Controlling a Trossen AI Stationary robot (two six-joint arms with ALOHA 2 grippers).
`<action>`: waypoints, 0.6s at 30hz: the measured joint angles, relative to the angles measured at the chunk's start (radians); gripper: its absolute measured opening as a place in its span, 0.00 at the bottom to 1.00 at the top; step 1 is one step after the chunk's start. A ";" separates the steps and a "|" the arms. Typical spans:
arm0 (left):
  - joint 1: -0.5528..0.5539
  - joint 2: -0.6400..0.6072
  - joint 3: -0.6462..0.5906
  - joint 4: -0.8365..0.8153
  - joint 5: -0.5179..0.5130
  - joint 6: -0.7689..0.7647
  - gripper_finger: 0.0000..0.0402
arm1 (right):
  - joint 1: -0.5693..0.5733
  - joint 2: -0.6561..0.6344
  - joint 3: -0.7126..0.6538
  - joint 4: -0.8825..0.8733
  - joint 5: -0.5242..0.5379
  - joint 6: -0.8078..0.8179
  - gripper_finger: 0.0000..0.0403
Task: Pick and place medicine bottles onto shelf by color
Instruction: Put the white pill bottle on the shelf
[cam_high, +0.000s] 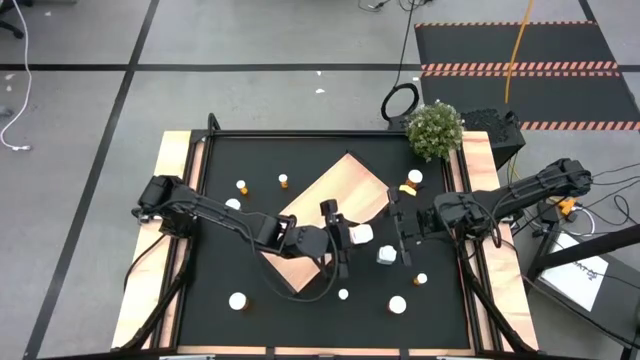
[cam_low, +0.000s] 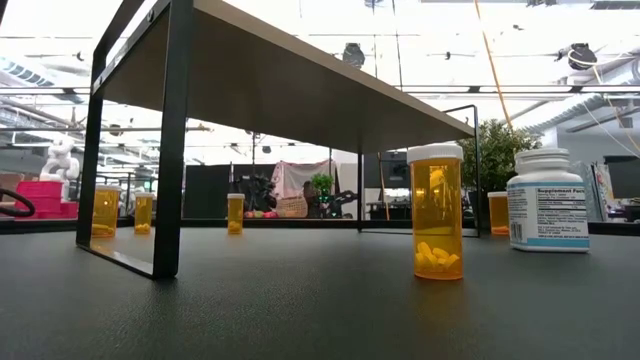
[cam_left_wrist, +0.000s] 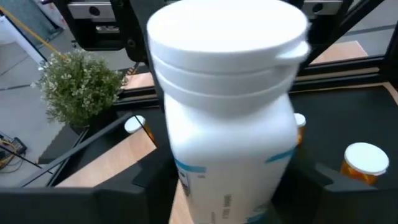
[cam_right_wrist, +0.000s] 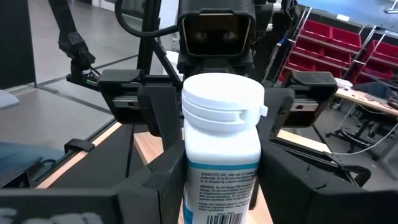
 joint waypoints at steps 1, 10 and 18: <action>0.000 0.000 0.000 -0.001 0.000 0.001 0.48 | 0.000 0.000 0.000 0.003 0.001 0.000 0.42; 0.015 -0.002 0.001 -0.101 -0.047 0.004 0.40 | 0.009 0.000 0.000 -0.014 0.116 0.039 0.51; 0.064 0.000 0.001 -0.224 -0.196 -0.068 0.41 | 0.031 0.018 0.069 -0.121 0.324 0.154 0.68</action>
